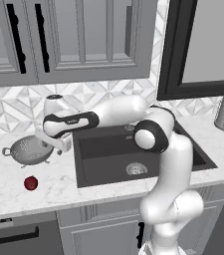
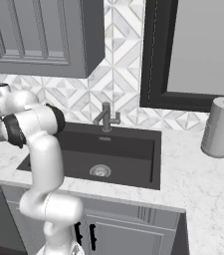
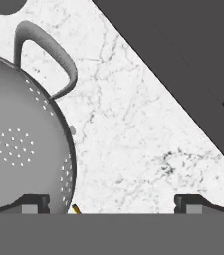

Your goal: Put the colander in the sink, put the pear in the colander, and turn on the sink faucet and pour water over the colander.

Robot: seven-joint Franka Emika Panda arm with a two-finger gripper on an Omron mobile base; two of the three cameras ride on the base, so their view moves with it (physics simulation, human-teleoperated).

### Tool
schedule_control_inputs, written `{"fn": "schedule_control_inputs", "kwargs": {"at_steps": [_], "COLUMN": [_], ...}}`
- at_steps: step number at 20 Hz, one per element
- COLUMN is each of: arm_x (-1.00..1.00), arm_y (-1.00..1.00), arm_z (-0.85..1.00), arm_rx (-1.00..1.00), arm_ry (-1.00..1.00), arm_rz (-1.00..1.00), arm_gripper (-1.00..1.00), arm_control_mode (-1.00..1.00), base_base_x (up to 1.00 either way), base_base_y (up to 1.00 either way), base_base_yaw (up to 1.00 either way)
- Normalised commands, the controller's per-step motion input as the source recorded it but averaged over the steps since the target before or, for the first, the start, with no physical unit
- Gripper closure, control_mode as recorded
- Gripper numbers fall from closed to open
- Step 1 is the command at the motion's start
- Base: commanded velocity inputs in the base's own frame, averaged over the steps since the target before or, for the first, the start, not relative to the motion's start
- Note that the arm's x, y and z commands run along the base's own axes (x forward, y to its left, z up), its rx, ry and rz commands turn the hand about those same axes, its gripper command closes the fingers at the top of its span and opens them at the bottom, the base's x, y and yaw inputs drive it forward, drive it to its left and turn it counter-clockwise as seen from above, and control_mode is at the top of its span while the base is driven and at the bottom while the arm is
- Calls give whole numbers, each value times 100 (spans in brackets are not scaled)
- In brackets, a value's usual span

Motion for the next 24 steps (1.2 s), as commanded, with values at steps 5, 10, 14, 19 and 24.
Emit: {"fn": "schedule_control_inputs", "kwargs": {"at_steps": [5,10,14,19,24], "arm_x": [27,10,0,0,0], "arm_y": [12,4,0,0,-4], "arm_z": [-19,-26,-32,-33,-29], "arm_rx": [-4,0,0,0,0], "arm_ry": [1,1,0,0,-1], "arm_rz": [0,3,7,7,6], "arm_gripper": [-100,-100,-100,-100,-100], "arm_control_mode": [-100,-100,-100,-100,-100], "base_base_x": [0,0,0,0,0], "base_base_y": [0,0,0,0,0], "base_base_yaw": [0,0,0,0,0]}}
